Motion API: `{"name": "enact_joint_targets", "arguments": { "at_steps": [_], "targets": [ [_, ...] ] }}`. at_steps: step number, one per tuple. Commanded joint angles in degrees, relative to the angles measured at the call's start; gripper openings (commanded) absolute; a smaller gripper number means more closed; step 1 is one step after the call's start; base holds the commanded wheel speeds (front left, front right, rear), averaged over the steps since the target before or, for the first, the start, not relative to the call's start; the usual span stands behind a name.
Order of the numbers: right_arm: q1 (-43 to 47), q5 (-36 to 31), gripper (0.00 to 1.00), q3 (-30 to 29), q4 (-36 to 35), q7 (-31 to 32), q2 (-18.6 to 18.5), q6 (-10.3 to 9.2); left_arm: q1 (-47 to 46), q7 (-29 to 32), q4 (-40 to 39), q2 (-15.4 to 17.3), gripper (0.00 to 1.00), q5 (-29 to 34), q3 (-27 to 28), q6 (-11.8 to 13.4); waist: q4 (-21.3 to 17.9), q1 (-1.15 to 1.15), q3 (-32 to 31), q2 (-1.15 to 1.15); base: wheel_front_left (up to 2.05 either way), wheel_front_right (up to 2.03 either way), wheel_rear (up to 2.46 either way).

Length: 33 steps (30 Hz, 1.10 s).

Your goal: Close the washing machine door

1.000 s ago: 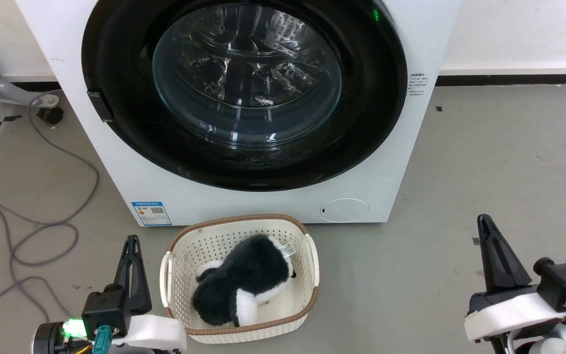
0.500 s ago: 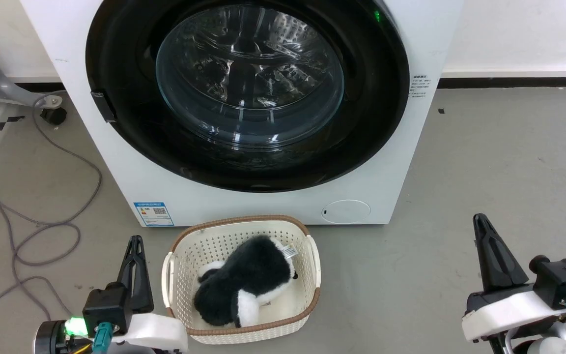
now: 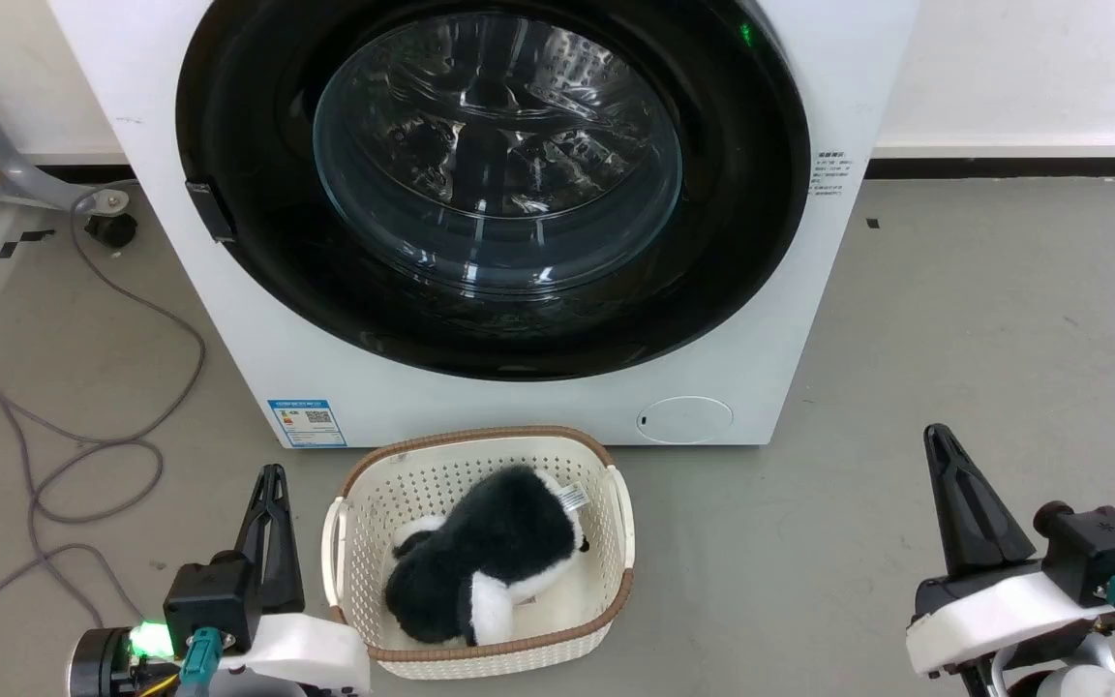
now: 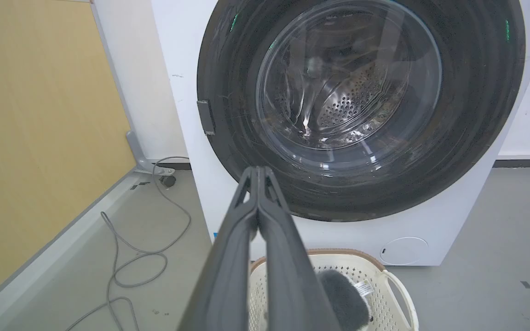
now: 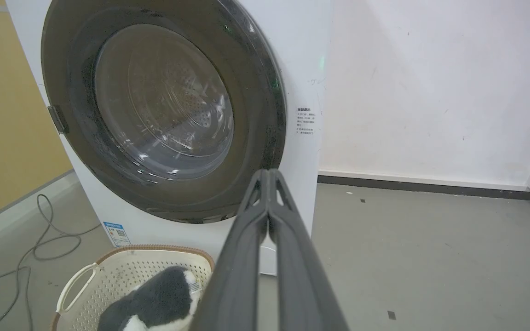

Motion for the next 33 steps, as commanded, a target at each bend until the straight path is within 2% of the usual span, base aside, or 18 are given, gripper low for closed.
{"name": "enact_joint_targets", "arguments": {
  "at_steps": [1, 33],
  "targets": [
    [1.17, -0.64, 0.0, 0.19, -0.55, 0.22, 0.1, -0.03, 0.0, 0.34, -0.29, -0.21, 0.0, 0.42, 0.15, -0.32, 0.03, 0.0, -0.02, 0.0, 0.0, 0.0, 0.0],
    [2.41, -1.85, 0.0, 1.28, -2.63, 3.86, 0.18, -0.04, -0.01, 3.97, -1.12, -0.63, 0.0, 0.85, 0.71, -3.13, 0.72, 0.0, -0.62, 0.0, 0.0, 0.0, 0.0]
  ]
}}
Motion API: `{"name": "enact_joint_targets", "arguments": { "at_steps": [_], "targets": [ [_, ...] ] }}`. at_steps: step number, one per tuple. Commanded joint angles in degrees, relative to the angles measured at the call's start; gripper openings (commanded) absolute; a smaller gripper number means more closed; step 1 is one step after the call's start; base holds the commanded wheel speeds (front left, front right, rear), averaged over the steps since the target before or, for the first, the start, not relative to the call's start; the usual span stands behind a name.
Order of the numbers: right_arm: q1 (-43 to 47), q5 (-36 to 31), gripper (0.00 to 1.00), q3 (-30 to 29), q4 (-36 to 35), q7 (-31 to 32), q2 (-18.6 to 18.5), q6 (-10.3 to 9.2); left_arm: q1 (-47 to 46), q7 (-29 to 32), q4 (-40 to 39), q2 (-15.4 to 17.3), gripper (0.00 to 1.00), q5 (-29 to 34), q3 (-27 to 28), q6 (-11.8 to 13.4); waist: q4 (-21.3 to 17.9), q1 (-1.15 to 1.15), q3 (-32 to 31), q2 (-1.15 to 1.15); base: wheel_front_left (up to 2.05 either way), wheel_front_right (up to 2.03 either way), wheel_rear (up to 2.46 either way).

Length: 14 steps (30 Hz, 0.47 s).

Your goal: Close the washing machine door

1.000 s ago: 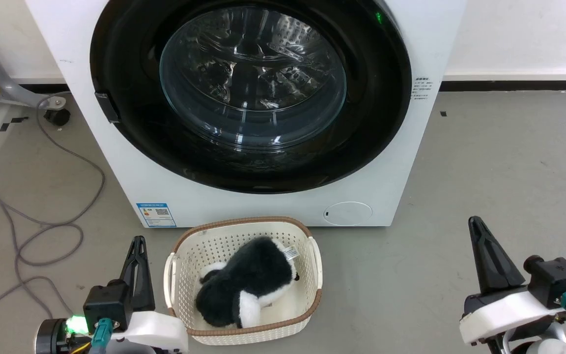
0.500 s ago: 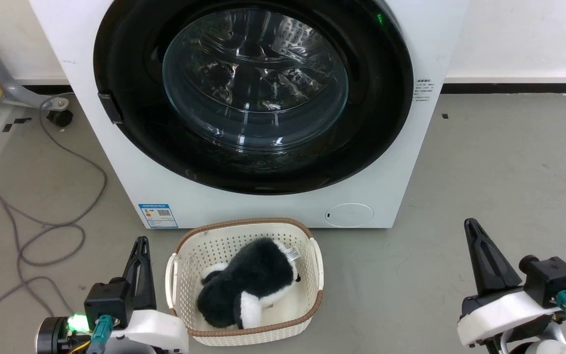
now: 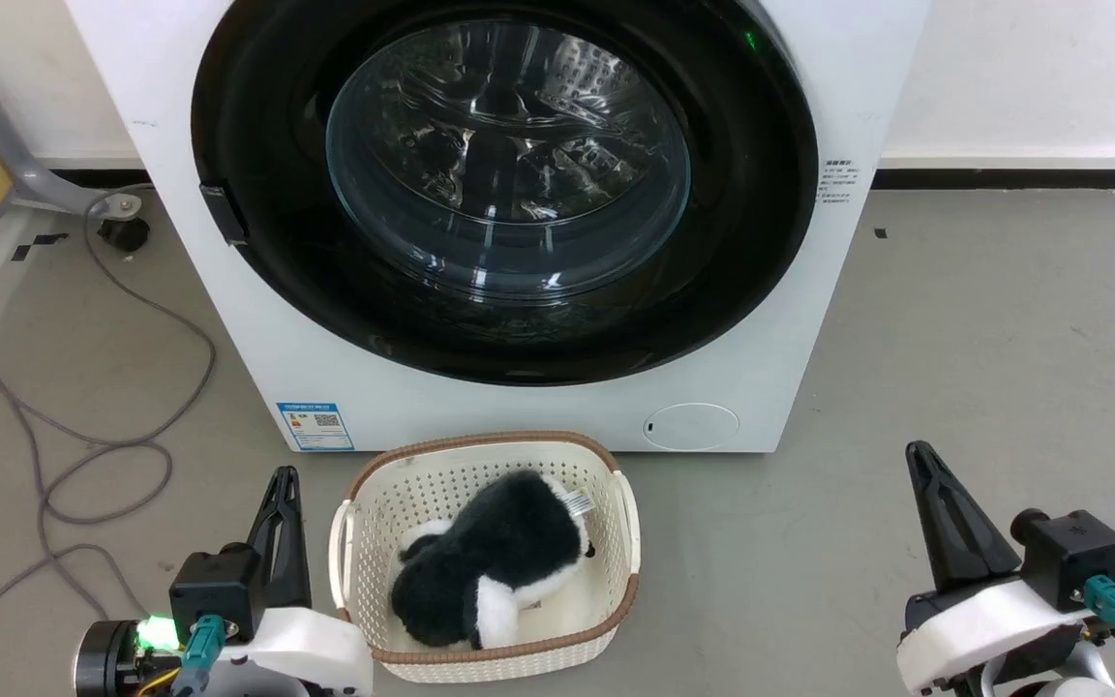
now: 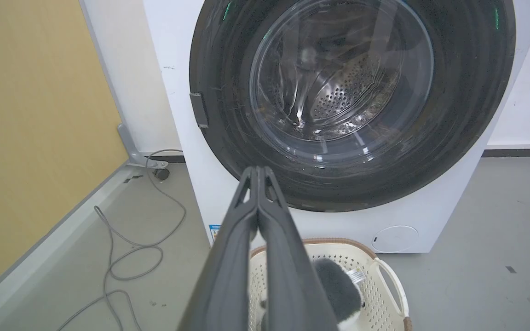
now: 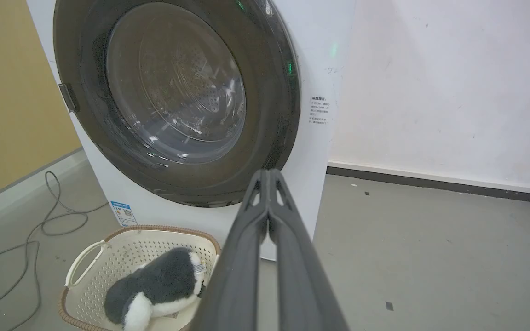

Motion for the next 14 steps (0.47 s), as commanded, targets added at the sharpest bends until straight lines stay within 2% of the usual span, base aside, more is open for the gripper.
{"name": "enact_joint_targets", "arguments": {
  "at_steps": [1, 14],
  "targets": [
    [0.81, 0.01, 0.0, 0.14, -0.41, 0.18, 0.17, -0.03, -0.01, 0.25, -0.25, -0.17, 0.0, 0.37, 0.12, -0.33, 0.02, 0.0, -0.01, 0.0, 0.0, 0.0, 0.0],
    [1.33, -0.5, 0.0, 0.59, -1.28, 1.71, 0.2, -0.04, -0.01, 1.77, -0.6, -0.34, 0.0, 0.55, 0.35, -1.51, 0.3, 0.0, -0.26, 0.0, 0.0, 0.0, 0.0]
  ]
}}
